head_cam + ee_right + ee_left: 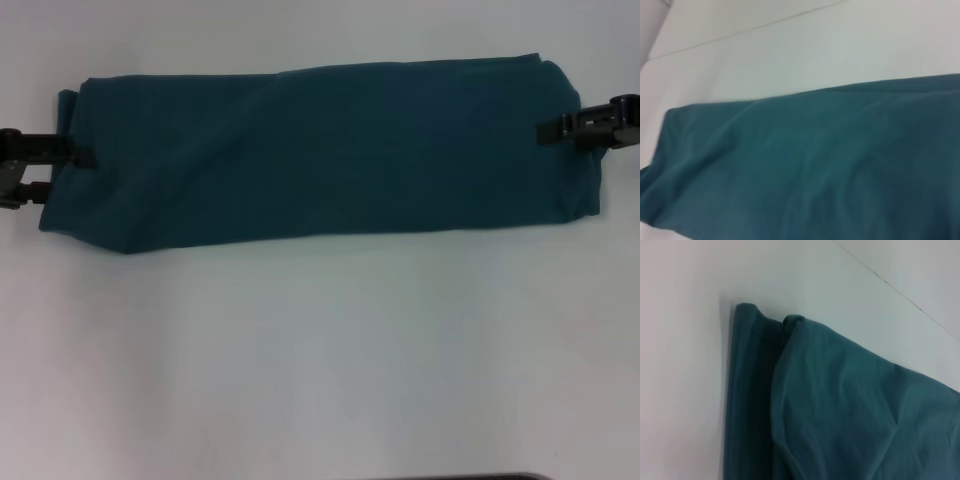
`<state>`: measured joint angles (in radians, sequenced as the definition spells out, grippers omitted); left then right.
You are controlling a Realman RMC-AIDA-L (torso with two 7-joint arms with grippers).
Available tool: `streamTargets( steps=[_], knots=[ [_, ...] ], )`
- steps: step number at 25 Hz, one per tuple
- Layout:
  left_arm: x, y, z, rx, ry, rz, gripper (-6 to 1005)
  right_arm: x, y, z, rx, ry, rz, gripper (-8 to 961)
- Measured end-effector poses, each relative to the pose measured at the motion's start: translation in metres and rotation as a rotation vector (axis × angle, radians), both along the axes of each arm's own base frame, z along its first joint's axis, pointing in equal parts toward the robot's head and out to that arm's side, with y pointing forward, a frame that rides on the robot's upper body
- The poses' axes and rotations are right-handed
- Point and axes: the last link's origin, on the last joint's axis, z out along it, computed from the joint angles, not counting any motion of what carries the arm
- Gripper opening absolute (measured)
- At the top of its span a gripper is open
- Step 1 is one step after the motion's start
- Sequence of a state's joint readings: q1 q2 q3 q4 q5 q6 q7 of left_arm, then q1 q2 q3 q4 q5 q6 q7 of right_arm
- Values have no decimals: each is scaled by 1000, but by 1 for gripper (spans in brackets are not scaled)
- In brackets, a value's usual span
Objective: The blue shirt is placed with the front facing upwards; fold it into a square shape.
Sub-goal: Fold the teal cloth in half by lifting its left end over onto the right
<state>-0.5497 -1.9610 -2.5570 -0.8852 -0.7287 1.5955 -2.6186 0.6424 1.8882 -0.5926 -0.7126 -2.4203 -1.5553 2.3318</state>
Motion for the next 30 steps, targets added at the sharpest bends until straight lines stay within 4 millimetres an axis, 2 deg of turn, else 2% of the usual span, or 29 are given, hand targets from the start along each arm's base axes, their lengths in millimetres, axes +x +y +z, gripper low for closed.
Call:
streamTargets(
  steps=[7,13,18,22,26,30],
  knots=[
    [0,1,-1,6,0,1,910,20,-1,-3,2,-104,-68,924],
    [0,1,-1,7,1,1,910,23,2,-2,11,-155,-94,923],
    [-1,1,1,24,-7,8,909,-5,0,19,34,-8,3,922],
    [-3,2,13,87,-23,18,909,-32,-5,34,61,173,116,922],
    [1,-3,22,166,-90,-3,911,-43,-8,29,77,312,169,922],
    [17,-6,3,85,-173,-84,910,-41,-9,20,77,344,161,921]
  ],
)
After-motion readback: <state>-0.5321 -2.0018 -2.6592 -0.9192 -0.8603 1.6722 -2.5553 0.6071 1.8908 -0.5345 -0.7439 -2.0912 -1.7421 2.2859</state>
